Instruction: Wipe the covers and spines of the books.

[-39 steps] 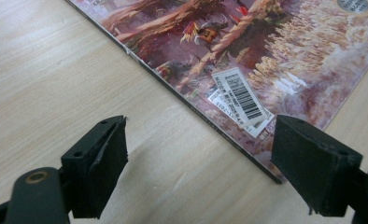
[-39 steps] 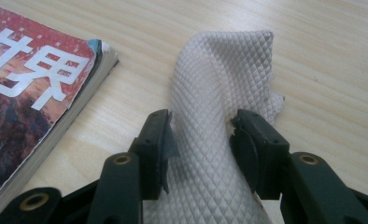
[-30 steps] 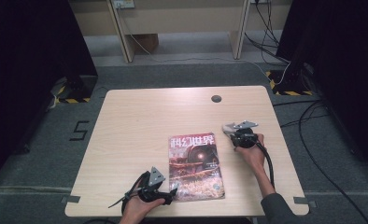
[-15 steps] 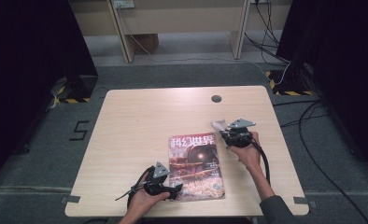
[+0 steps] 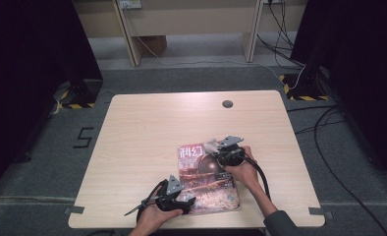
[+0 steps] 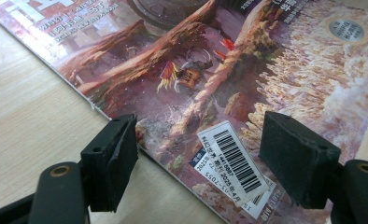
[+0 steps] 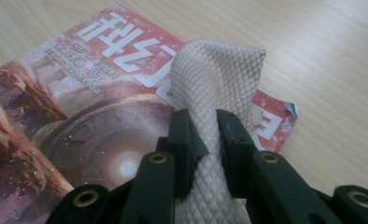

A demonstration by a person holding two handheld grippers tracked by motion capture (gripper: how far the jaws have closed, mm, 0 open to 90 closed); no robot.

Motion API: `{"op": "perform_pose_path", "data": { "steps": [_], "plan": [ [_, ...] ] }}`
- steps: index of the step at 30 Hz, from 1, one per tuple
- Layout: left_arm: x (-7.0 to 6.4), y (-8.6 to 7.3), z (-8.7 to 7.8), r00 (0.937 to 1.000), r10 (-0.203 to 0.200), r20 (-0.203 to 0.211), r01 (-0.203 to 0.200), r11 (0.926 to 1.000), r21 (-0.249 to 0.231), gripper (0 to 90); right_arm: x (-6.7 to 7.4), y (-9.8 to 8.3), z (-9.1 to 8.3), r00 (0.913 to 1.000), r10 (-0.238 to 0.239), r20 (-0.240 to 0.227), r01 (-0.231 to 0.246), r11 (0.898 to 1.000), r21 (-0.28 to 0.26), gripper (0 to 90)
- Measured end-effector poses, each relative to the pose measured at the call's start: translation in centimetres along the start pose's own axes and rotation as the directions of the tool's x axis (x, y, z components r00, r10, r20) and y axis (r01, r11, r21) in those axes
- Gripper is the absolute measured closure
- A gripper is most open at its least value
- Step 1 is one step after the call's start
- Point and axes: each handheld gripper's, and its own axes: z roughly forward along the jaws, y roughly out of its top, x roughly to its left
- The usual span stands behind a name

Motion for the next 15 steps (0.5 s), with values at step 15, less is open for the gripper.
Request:
{"op": "perform_pose_path", "data": {
  "steps": [15],
  "plan": [
    [-1.9, -0.1, -0.2, 0.9968, 0.079, 0.002, -0.079, 0.9968, -0.013, 35.6, -0.5, -0.9, 0.3, 0.9983, -0.015, 0.056, 0.012, 0.999, 0.046, 76.0]
  ]
}}
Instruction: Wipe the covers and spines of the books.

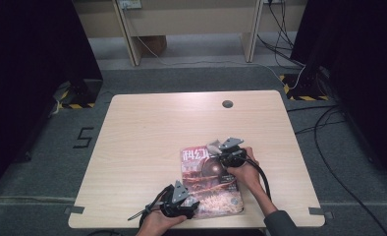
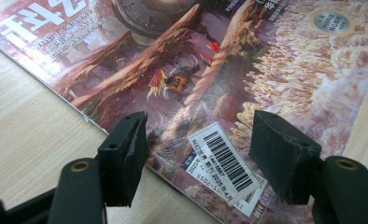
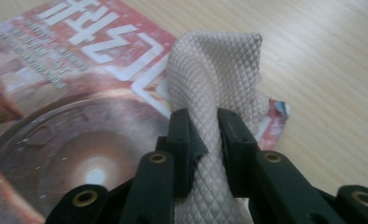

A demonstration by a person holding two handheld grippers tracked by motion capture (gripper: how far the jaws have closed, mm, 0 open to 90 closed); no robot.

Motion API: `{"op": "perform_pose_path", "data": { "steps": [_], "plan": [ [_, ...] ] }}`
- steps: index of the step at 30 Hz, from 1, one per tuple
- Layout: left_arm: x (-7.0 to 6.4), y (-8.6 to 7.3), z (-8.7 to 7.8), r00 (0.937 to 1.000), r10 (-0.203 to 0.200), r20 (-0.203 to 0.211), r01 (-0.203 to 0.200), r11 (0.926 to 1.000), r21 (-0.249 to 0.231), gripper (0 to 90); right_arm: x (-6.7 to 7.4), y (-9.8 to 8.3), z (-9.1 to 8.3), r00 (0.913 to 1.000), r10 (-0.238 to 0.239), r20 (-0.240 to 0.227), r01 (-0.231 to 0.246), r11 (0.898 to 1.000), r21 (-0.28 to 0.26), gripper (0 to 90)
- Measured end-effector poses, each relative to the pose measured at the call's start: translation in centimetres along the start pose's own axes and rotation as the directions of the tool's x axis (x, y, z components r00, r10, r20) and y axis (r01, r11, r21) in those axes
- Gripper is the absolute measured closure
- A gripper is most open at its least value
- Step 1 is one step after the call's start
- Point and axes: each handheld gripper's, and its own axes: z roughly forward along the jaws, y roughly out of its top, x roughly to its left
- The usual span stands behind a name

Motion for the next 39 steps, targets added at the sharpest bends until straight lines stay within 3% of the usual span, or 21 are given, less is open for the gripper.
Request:
{"op": "perform_pose_path", "data": {
  "steps": [6, 11, 14, 19, 21, 23, 25, 28, 31, 37, 39],
  "plan": [
    [0.1, 0.0, 0.1, 0.9999, -0.013, -0.012, 0.013, 0.9999, -0.002, 31.3, -1.9, -0.3, 0.3, 0.9972, 0.061, 0.044, -0.060, 0.998, -0.011, 75.9],
    [0.1, 0.0, 0.1, 0.9998, -0.012, -0.014, 0.012, 0.9999, -0.001, 29.7, -2.4, -0.4, 0.5, 0.9960, 0.057, 0.069, -0.056, 0.998, -0.017, 75.8],
    [0.2, 0.0, 0.1, 0.9998, -0.011, -0.016, 0.011, 0.9999, 0.006, 28.9, -1.8, -0.3, 0.5, 0.9963, 0.034, 0.079, -0.033, 0.999, -0.013, 75.8],
    [0.2, 0.0, 0.1, 0.9998, -0.010, -0.014, 0.010, 0.9999, 0.001, 28.6, 0.3, 0.2, 0.4, 0.9999, -0.010, 0.007, 0.010, 1.000, -0.013, 75.5],
    [0.2, 0.0, 0.1, 0.9998, -0.010, -0.016, 0.010, 0.9999, -0.003, 28.7, 0.5, 0.4, 0.5, 0.9996, -0.024, 0.012, 0.024, 1.000, -0.005, 75.6],
    [0.1, 0.0, 0.1, 0.9998, -0.005, -0.018, 0.005, 1.0000, -0.003, 28.7, 0.1, 0.3, 0.6, 0.9999, -0.006, 0.012, 0.006, 1.000, -0.012, 75.8],
    [0.1, 0.0, 0.1, 0.9998, -0.005, -0.017, 0.005, 1.0000, -0.002, 28.7, -0.6, 0.1, 0.7, 0.9982, -0.007, 0.060, 0.008, 1.000, -0.009, 75.9],
    [0.1, 0.0, 0.1, 0.9998, -0.005, -0.017, 0.005, 1.0000, -0.002, 28.6, -2.1, -0.4, 0.6, 0.9928, 0.035, 0.114, -0.034, 0.999, -0.015, 75.4],
    [0.1, 0.0, 0.1, 0.9999, -0.008, -0.014, 0.008, 0.9999, -0.006, 28.7, -2.8, -0.7, 0.6, 0.9913, 0.071, 0.111, -0.068, 0.997, -0.028, 75.4],
    [0.2, -0.1, 0.1, 0.9999, -0.004, -0.015, 0.004, 1.0000, -0.002, 28.4, -1.4, -0.3, 0.5, 0.9946, 0.028, 0.100, -0.027, 1.000, -0.013, 75.4],
    [0.2, -0.1, 0.1, 0.9999, -0.003, -0.015, 0.003, 1.0000, -0.002, 28.4, -0.5, 0.0, 0.6, 0.9981, 0.013, 0.061, -0.012, 1.000, -0.017, 75.5]
  ]
}}
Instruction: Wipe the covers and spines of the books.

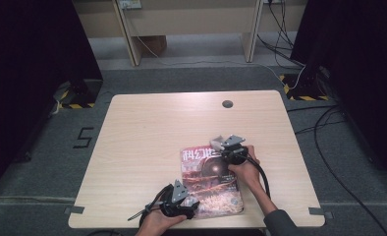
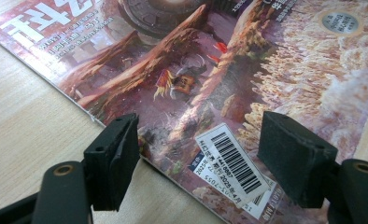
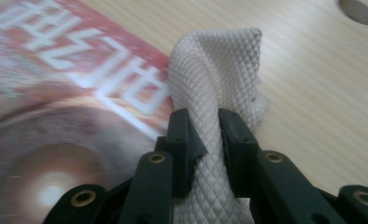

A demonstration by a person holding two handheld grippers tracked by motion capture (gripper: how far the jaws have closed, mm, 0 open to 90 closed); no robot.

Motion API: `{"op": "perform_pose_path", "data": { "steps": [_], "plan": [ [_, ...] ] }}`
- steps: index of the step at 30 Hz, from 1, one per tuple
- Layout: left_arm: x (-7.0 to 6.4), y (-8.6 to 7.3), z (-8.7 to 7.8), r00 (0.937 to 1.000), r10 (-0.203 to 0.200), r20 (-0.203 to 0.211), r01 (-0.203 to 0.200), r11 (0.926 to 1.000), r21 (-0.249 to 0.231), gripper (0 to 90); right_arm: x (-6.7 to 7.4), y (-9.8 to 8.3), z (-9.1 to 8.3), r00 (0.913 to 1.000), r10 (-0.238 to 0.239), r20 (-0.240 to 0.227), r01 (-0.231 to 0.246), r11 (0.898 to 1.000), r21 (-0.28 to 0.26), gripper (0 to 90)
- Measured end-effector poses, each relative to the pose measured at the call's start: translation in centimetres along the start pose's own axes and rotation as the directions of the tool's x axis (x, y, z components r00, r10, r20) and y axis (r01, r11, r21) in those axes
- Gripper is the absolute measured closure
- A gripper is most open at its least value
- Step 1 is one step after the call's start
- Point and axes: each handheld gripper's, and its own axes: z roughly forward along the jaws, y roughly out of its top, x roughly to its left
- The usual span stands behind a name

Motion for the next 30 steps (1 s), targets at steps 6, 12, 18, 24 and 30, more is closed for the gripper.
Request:
{"op": "perform_pose_path", "data": {
  "steps": [6, 12, 18, 24, 30],
  "plan": [
    [0.0, 0.0, 0.0, 1.0000, 0.004, -0.002, -0.004, 1.0000, -0.001, 28.4, 2.6, 0.9, 0.2, 0.9960, -0.059, -0.067, 0.059, 0.998, -0.004, 75.4],
    [0.0, 0.0, 0.0, 1.0000, -0.001, -0.002, 0.001, 1.0000, -0.004, 28.5, 1.3, 0.6, 0.3, 0.9987, -0.025, -0.046, 0.024, 1.000, -0.008, 75.1],
    [-0.3, -0.2, -0.4, 1.0000, 0.000, -0.007, 0.000, 1.0000, 0.005, 28.6, 0.4, 0.5, 0.4, 0.9989, 0.030, -0.035, -0.031, 1.000, -0.008, 74.7],
    [-0.7, -0.7, -1.0, 1.0000, -0.003, 0.000, 0.003, 0.9999, 0.017, 28.6, 1.3, 1.0, 0.7, 0.9990, 0.010, -0.044, -0.010, 1.000, -0.006, 74.4],
    [-0.5, -0.7, -1.0, 1.0000, 0.001, 0.003, -0.001, 0.9997, 0.024, 27.3, 3.6, 2.3, 1.5, 0.9944, -0.035, -0.099, 0.034, 0.999, -0.016, 74.3]
  ]
}}
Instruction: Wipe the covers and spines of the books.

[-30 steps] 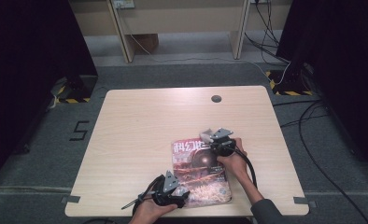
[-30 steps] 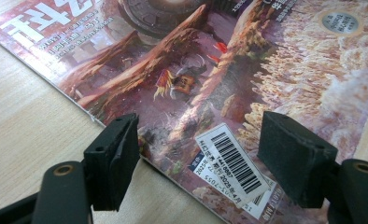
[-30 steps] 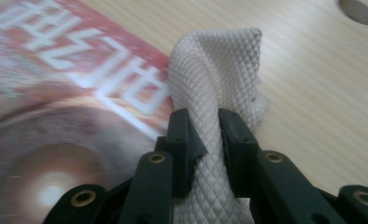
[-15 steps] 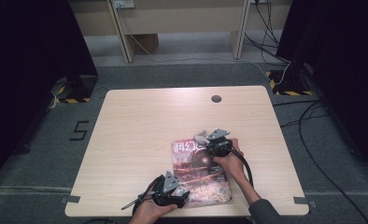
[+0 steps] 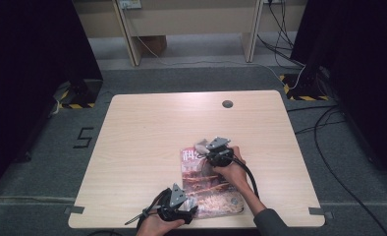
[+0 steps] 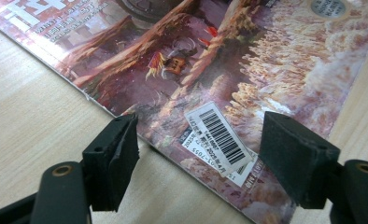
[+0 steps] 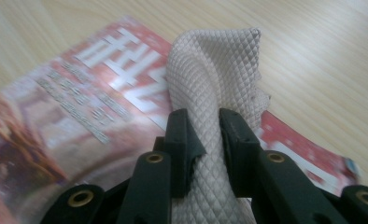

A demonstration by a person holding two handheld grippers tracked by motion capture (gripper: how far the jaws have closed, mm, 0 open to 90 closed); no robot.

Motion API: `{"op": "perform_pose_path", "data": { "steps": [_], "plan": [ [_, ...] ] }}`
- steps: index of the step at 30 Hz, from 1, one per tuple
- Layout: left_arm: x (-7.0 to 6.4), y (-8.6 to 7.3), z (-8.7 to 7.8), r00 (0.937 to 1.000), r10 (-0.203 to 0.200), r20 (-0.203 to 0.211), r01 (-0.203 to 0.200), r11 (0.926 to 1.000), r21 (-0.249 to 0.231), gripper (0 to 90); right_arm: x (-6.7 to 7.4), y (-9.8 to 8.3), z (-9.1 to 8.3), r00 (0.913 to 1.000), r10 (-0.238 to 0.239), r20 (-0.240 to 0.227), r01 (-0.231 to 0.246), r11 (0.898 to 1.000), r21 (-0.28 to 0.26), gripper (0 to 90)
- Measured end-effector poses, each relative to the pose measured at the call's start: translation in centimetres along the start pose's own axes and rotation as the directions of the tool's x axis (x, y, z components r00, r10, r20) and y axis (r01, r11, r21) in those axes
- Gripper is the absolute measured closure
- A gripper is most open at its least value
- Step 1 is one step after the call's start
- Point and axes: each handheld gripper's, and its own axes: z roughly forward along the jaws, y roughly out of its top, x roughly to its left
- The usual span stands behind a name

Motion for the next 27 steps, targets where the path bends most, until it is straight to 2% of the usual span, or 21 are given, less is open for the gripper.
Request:
{"op": "perform_pose_path", "data": {
  "steps": [3, 8, 11, 13, 17, 18, 20, 25, 27],
  "plan": [
    [-0.1, 0.0, 0.0, 1.0000, 0.001, -0.002, -0.001, 1.0000, 0.000, 27.2, 0.6, 0.6, 0.5, 0.9999, -0.017, 0.000, 0.017, 1.000, -0.002, 74.4],
    [-0.1, 0.0, 0.0, 1.0000, 0.003, -0.001, -0.003, 1.0000, -0.001, 27.0, 0.5, 1.3, 1.2, 1.0000, 0.005, 0.008, -0.005, 1.000, 0.002, 74.3],
    [0.0, 0.0, 0.1, 1.0000, -0.001, 0.000, 0.001, 1.0000, -0.001, 26.5, 0.9, 1.5, 1.4, 1.0000, -0.003, 0.008, 0.003, 1.000, 0.003, 74.2],
    [0.0, 0.1, 0.0, 1.0000, 0.003, 0.001, -0.003, 1.0000, 0.002, 26.3, 1.6, 1.7, 1.4, 0.9997, -0.014, -0.018, 0.014, 1.000, -0.002, 74.0],
    [-0.1, 0.1, 0.0, 1.0000, 0.003, -0.003, -0.003, 1.0000, 0.000, 26.3, 3.2, 2.0, 1.3, 0.9950, -0.072, -0.069, 0.072, 0.997, 0.001, 74.0],
    [-0.1, 0.1, 0.0, 1.0000, 0.003, -0.003, -0.003, 1.0000, 0.000, 26.4, 3.3, 2.1, 1.3, 0.9951, -0.076, -0.063, 0.076, 0.997, 0.005, 74.0],
    [-0.1, 0.0, 0.0, 1.0000, 0.003, -0.003, -0.003, 1.0000, 0.000, 26.4, 3.1, 2.2, 1.5, 0.9953, -0.065, -0.072, 0.065, 0.998, 0.004, 73.9],
    [-0.1, 0.0, 0.0, 1.0000, 0.003, -0.004, -0.003, 1.0000, -0.001, 26.4, 2.6, 2.8, 2.2, 0.9984, -0.039, -0.041, 0.039, 0.999, 0.010, 73.6],
    [0.0, 0.1, 0.0, 1.0000, 0.005, -0.002, -0.005, 1.0000, 0.000, 26.4, 2.6, 3.1, 2.4, 0.9980, -0.056, -0.030, 0.056, 0.998, 0.015, 73.7]
  ]
}}
